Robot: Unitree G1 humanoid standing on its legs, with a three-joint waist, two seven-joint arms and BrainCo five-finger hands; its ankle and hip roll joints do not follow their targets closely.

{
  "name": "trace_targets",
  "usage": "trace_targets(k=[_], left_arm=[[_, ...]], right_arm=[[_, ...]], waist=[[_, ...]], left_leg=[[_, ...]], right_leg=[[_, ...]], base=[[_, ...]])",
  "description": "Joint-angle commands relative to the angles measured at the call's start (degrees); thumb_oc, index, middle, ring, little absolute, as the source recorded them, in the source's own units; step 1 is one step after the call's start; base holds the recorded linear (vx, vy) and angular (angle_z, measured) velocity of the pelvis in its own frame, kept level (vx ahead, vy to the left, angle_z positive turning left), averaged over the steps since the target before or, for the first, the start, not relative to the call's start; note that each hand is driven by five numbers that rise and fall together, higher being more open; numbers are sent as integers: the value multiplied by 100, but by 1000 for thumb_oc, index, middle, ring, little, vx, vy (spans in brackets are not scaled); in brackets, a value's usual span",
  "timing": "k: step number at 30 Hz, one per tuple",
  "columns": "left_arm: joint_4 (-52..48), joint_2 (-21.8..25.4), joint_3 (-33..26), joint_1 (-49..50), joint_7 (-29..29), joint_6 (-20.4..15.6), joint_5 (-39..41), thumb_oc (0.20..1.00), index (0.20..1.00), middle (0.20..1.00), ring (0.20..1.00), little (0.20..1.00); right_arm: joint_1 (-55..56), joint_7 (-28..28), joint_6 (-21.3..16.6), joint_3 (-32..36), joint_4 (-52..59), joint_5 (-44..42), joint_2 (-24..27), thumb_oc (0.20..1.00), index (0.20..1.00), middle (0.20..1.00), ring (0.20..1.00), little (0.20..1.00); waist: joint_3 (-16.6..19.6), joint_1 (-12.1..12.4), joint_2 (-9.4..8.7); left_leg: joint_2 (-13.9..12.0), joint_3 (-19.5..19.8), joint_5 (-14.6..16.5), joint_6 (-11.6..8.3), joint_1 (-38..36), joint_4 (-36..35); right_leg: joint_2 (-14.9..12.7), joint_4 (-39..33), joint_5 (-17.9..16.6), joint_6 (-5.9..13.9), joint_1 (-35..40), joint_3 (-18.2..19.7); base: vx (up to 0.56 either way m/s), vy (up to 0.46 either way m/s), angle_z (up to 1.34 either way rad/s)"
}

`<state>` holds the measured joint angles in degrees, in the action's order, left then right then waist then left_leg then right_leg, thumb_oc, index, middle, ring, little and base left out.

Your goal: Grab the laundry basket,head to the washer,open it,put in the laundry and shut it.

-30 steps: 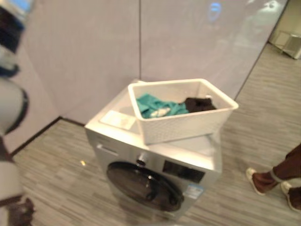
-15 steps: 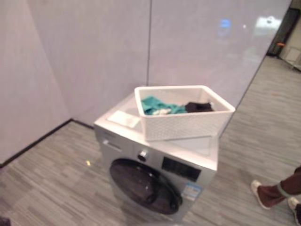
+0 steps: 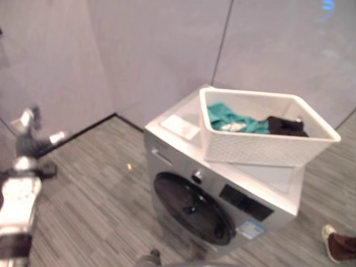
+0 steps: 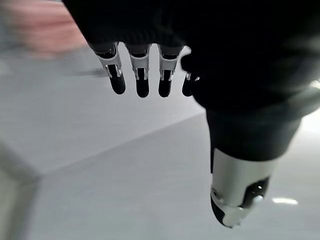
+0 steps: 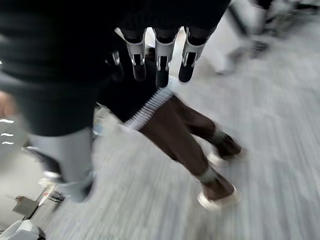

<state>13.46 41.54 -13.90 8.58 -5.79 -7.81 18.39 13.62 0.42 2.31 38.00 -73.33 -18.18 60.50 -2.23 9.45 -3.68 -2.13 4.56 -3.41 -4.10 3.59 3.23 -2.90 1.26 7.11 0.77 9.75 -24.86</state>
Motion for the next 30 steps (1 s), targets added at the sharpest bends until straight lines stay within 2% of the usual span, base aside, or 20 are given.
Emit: trace_targets(k=[1, 4, 5, 6, 9, 13, 15, 17, 18, 19, 23, 24, 26, 27, 30], left_arm=[[-255, -43, 6, 5, 324, -217, 290, 1000, 1000, 1000, 1000, 1000], [109, -408, 47, 597, 570, -153, 457, 1000, 1000, 1000, 1000, 1000], [557, -654, 119, 864, 706, -99, 590, 1000, 1000, 1000, 1000, 1000], [566, -645, 124, 860, 709, -106, 593, 1000, 1000, 1000, 1000, 1000], [1086, -869, 287, 1095, 854, -70, 619, 1000, 1000, 1000, 1000, 1000], [2119, -1149, 605, 968, 875, -152, 554, 1000, 1000, 1000, 1000, 1000], [2354, -1206, 653, 946, 871, -189, 542, 1000, 1000, 1000, 1000, 1000], [3089, -1519, 714, 881, 964, -253, 768, 1000, 1000, 1000, 1000, 1000], [3542, -1749, 692, 897, 966, -309, 840, 1000, 1000, 1000, 1000, 1000], [3550, -1747, 692, 893, 968, -315, 841, 1000, 1000, 1000, 1000, 1000], [4414, -2114, 705, 841, 1034, -346, 919, 1000, 1000, 1000, 1000, 1000], [4627, -2202, 662, 809, 1080, -322, 947, 1000, 1000, 1000, 1000, 1000], [5075, -2305, 634, 739, 1046, -363, 856, 1000, 1000, 1000, 1000, 1000], [5166, -2327, 680, 674, 1041, -361, 840, 1000, 1000, 1000, 1000, 1000], [5355, -2418, 749, 595, 1021, -390, 873, 1000, 1000, 1000, 1000, 1000]], right_arm=[[3, -231, -233, -341, 325, -57, 394, 1000, 1000, 1000, 1000, 1000], [151, -332, -318, -301, 858, -135, -250, 1000, 1000, 1000, 1000, 1000], [267, -419, -432, -223, 1321, -336, -792, 1000, 1000, 1000, 1000, 1000], [281, -425, -425, -214, 1339, -333, -807, 1000, 1000, 1000, 1000, 1000], [376, -546, -620, -262, 1649, -553, -1515, 1000, 1000, 1000, 1000, 1000], [210, -532, -847, -907, 1534, -937, -2614, 1000, 1000, 1000, 1000, 1000], [172, -512, -906, -1040, 1581, -1012, -2809, 1000, 1000, 1000, 1000, 1000], [140, -490, -1210, -1305, 1790, -1171, -3392, 1000, 1000, 1000, 1000, 1000], [195, -558, -1317, -1523, 1949, -977, -3721, 1000, 1000, 1000, 1000, 1000], [195, -561, -1316, -1524, 1953, -975, -3725, 1000, 1000, 1000, 1000, 1000], [287, -167, -1364, -1921, 1442, -1477, -4249, 1000, 1000, 1000, 1000, 1000], [234, -201, -1500, -2085, 1314, -1505, -4212, 1000, 1000, 1000, 1000, 1000], [325, 281, -1365, -2246, 1247, -2036, -4386, 1000, 1000, 1000, 1000, 1000], [250, 351, -1228, -2413, 1170, -2171, -4580, 1000, 1000, 1000, 1000, 1000], [212, 437, -1204, -2768, 876, -2226, -4797, 1000, 1000, 1000, 1000, 1000]], waist=[[175, 68, 122], [132, 38, 163], [121, 12, 191], [123, 19, 184], [102, -13, 213], [48, -15, 207], [39, -28, 210], [-7, -78, 225], [-29, -110, 236], [-30, -111, 234], [-71, -205, 251], [-77, -189, 252], [-72, -181, 245], [-66, -171, 248], [-47, -182, 266]], left_leg=[[-405, 34, 4, -13, 125, -79], [-390, -15, 41, 22, 103, -52], [-390, -47, 63, 42, 84, -52], [-390, -49, 64, 42, 83, -51], [-372, -81, 86, 71, 55, -64], [-347, -81, 77, 78, 64, -46], [-340, -83, 77, 77, 64, -47], [-332, -84, 74, 80, 65, -24], [-328, -87, 75, 86, 60, -15], [-328, -87, 75, 86, 60, -14], [-324, -96, 51, 83, 45, -8], [-313, -69, 42, 80, 63, 1], [-296, -21, 20, 81, 98, 8], [-292, -16, 12, 81, 99, -3], [-285, -2, -7, 82, 117, -21]], right_leg=[[133, -485, 162, 53, 299, 24], [108, -465, 153, 47, 277, 91], [93, -453, 157, 45, 270, 132], [92, -452, 158, 45, 269, 135], [70, -415, 174, 39, 245, 154], [59, -375, 198, 22, 222, 172], [57, -363, 203, 21, 215, 177], [48, -309, 225, 9, 192, 200], [50, -285, 247, 3, 189, 219], [50, -284, 247, 3, 189, 218], [44, -244, 266, -13, 163, 250], [37, -242, 263, -16, 162, 232], [31, -238, 269, -28, 148, 179], [31, -235, 270, -25, 143, 166], [25, -227, 263, -25, 128, 143]], base=[[22, 3, -8], [24, 12, -13], [25, 18, -17], [26, 19, -18], [18, 14, -11], [0, 0, 0], [-11, 9, 2], [-22, 13, -1], [-24, 13, -6], [0, 0, 0], [-21, 16, 0], [-30, 25, 3], [0, 0, 0], [-9, 19, 7], [-14, 42, 8]])
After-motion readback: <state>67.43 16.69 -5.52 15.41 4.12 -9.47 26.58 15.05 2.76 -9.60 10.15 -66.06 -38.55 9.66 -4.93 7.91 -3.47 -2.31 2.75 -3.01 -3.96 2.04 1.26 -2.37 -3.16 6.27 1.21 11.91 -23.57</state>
